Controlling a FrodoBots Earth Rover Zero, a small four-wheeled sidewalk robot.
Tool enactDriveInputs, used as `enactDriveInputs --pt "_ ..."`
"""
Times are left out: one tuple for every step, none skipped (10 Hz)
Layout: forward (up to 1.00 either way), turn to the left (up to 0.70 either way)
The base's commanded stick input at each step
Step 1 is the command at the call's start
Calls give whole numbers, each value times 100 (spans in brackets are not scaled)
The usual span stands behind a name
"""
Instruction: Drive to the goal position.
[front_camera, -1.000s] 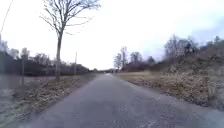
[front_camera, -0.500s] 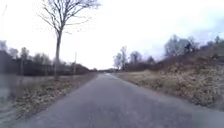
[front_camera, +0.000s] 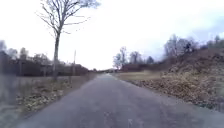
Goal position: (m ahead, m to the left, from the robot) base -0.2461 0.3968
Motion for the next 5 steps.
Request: enactDriveInputs --pt "50 1" --pt "50 1" --pt "50 1" --pt "50 1" --pt "50 1"
